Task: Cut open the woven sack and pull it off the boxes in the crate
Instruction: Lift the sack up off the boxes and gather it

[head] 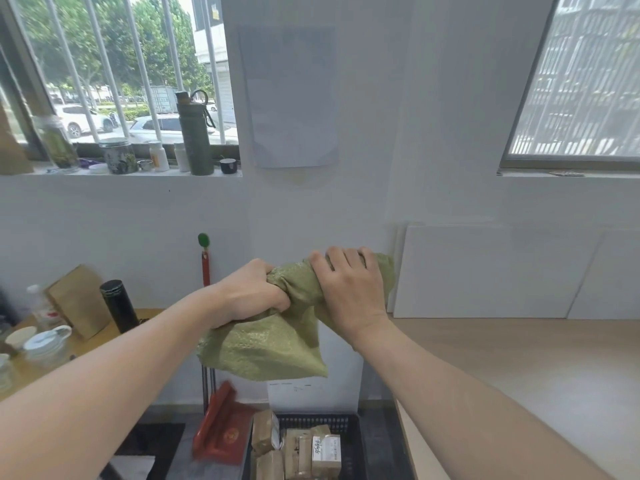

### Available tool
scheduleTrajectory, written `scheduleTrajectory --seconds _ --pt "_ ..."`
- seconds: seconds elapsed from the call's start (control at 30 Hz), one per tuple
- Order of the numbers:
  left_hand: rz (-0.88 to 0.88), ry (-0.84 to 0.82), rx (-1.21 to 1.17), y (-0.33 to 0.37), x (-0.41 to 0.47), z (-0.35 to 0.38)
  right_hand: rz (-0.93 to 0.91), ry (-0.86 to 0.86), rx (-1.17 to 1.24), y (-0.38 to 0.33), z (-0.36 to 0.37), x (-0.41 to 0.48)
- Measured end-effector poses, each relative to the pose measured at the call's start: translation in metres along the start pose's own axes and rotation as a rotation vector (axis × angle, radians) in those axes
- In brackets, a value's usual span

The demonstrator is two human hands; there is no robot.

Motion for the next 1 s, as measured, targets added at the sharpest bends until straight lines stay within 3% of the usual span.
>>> scheduleTrajectory --seconds 0.1,0.23,0.43,0.57,0.67,0.87,1.0 --pt "0.018 -0.074 -0.054 0.000 -0.005 0.004 -0.010 0.003 0.013 -0.002 -0.003 0.005" --pt "0.113 -0.075 0.128 0.001 -0.010 0.009 -0.003 -0.116 -0.013 -0.002 -0.003 0.008" --pt "0.175 0.194 0.880 0.001 -0.026 0.014 0.040 -0.433 0.027 -0.008 -0.002 0.006" --pt "0.200 0.405 1.099 -0.005 -0.041 0.025 0.083 -0.532 0.100 -0.017 -0.010 0.004" --pt "0.166 0.459 1.108 -0.010 -0.056 0.020 0.103 -0.648 0.153 -0.032 -0.018 -0.001" --pt "0.194 0.323 0.964 -0.035 -0.082 0.006 0.143 -0.869 0.247 -0.066 -0.029 -0.025" --pt "0.216 0.256 0.891 -0.066 -0.108 -0.003 0.102 -0.823 0.351 -0.096 -0.045 -0.054"
Point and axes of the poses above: each hand's wrist, its own x-axis towards the middle knuckle, its own z-axis out of the palm, y = z × x, the point moved 4 cm from there along x, towards the middle knuckle, and after that the axes turned 5 degrees about z, right-handed, at the moved point
